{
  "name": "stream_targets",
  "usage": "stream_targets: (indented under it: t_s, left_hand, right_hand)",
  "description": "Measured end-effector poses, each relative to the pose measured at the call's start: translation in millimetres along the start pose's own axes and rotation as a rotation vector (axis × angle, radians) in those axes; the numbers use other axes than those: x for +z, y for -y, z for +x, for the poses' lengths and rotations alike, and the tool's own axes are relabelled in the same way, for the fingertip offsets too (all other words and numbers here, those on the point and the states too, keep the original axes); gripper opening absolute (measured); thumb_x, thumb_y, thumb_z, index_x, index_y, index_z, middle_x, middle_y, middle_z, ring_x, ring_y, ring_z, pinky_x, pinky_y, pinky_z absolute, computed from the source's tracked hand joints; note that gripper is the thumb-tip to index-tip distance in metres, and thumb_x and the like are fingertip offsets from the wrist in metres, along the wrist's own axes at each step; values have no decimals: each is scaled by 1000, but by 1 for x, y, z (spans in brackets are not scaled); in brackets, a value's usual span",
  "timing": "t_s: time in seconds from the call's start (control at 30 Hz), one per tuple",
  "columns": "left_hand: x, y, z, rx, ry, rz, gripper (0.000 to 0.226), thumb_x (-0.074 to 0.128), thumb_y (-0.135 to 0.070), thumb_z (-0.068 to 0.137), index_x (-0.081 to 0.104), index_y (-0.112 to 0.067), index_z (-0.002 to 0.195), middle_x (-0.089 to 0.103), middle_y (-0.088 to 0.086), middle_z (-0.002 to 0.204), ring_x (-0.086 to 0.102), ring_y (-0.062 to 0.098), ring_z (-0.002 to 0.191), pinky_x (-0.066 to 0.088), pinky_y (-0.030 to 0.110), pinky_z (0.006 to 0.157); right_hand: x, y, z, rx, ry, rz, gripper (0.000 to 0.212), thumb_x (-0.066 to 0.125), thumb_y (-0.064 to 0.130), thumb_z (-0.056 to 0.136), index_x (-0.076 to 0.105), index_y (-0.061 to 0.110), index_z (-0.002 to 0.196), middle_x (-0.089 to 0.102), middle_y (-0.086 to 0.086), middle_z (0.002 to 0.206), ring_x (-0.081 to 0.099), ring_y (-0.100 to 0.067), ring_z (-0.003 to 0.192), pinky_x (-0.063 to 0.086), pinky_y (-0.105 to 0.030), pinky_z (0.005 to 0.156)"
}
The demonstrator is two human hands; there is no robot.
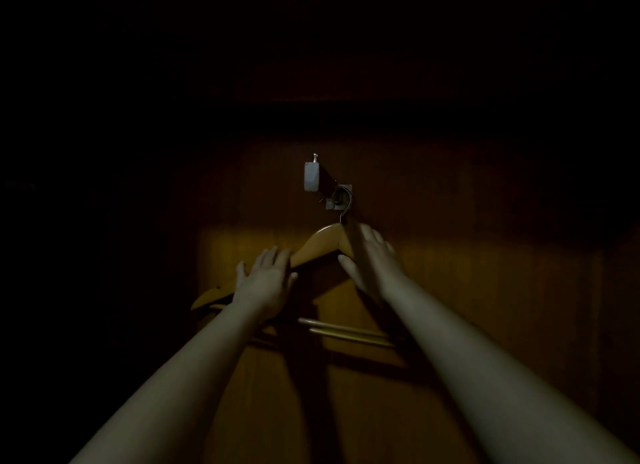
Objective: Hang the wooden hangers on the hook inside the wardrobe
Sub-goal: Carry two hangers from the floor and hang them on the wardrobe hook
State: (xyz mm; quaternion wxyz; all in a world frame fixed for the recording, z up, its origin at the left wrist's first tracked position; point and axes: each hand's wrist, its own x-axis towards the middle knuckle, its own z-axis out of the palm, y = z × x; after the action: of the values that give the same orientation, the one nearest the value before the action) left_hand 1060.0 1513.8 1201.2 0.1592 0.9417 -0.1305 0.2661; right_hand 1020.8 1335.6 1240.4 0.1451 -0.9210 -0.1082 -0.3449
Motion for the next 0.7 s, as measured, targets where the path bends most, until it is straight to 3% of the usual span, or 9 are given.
stream_targets:
  t_s: [0.17,0.27,0.33,0.5,0.7]
  left_hand:
    - [-8,4,-30,104,-92,11,62,33,-38,98,1,-25,149,1,0,159,1,17,147,2,46,118]
    - [-11,4,-59,218,-43,35,61,32,-39,98,0,-27,149,-1,-3,159,0,14,146,0,42,118]
    - [-12,6,-77,259,7,32,60,31,-42,97,1,-30,148,0,-6,159,-1,11,146,-1,39,118]
    - [-11,13,-123,364,131,-5,55,31,-44,97,14,-30,148,5,-7,159,5,11,146,9,39,119]
    - [1,19,-178,472,285,-134,47,35,-42,97,35,-25,140,37,-5,147,35,9,135,31,31,112]
  right_hand:
    - [-2,8,-25,-23,-54,21,68,47,34,93,13,18,149,17,-3,156,15,-21,144,19,-39,117]
    - [-4,19,-52,7,-41,53,68,46,37,94,10,21,149,10,-1,157,10,-22,145,16,-37,116]
    - [-6,28,-69,-31,3,-73,65,41,38,96,9,24,150,6,-2,158,6,-22,146,13,-37,117]
    - [-8,44,-116,-101,95,-159,51,38,38,97,29,23,145,18,3,156,14,-18,144,13,-34,116]
    - [0,56,-189,-8,313,-170,45,40,38,96,38,27,139,36,7,146,29,-12,136,24,-31,110]
